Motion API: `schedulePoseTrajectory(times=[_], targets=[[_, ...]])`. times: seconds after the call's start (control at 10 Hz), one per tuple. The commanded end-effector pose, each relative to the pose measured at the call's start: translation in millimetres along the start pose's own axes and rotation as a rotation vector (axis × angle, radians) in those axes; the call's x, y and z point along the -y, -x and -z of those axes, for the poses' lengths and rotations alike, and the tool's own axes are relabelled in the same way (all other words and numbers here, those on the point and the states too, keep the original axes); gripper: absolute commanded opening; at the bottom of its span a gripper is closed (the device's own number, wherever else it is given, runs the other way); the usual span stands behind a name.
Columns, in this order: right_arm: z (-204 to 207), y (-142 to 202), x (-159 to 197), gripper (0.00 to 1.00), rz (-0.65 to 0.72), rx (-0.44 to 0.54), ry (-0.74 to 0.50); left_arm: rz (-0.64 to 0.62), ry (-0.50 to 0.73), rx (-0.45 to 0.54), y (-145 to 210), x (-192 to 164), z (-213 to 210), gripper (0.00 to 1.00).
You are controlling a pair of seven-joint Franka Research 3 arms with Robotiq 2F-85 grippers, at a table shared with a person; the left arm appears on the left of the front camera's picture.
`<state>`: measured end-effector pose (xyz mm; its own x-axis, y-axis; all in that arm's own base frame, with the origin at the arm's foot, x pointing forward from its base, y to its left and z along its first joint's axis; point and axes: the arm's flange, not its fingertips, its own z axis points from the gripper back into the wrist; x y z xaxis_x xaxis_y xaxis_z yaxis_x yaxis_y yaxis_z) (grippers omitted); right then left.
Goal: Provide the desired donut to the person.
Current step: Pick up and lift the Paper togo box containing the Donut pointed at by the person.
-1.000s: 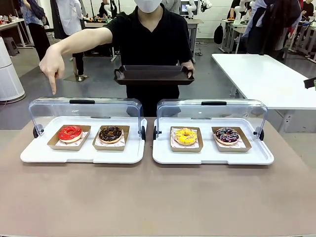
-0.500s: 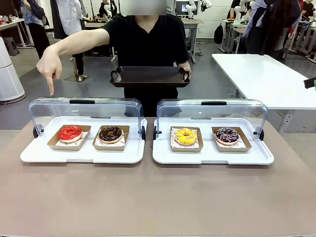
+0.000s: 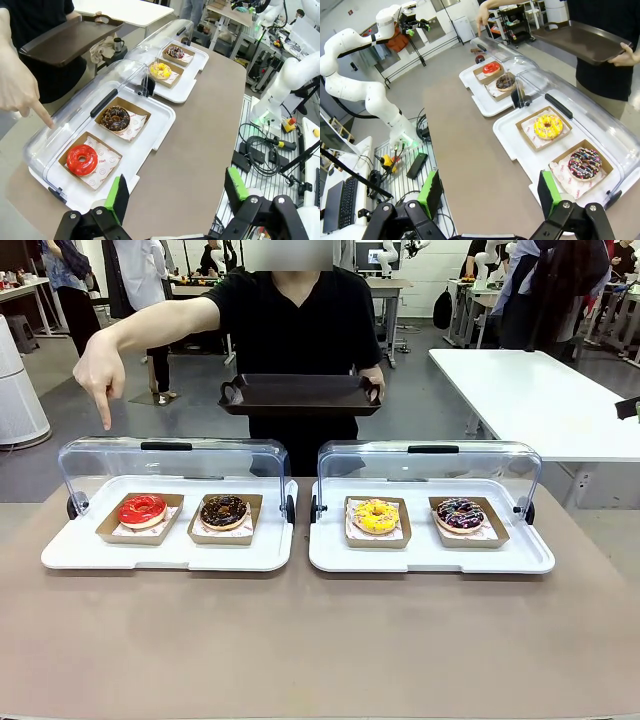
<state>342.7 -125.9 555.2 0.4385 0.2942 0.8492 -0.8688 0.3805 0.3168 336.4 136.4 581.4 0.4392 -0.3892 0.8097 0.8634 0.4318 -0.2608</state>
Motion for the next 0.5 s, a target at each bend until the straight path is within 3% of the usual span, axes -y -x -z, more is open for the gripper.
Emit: schedulePoseTrajectory(times=[0.0, 0.3, 0.4], targets=[[0, -1, 0, 1.00, -0.003, 0.016, -0.009, 0.023, -0.024, -0.109, -7, 4, 10, 1.00], [0, -1, 0, 1.00, -0.003, 0.016, -0.009, 0.261, -0.112, -0.658, -19, 12, 72, 1.00], [0, -1, 0, 1.00, -0.003, 0.016, -0.009, 0.325, -0.136, -0.800, -15, 12, 97, 1.00]])
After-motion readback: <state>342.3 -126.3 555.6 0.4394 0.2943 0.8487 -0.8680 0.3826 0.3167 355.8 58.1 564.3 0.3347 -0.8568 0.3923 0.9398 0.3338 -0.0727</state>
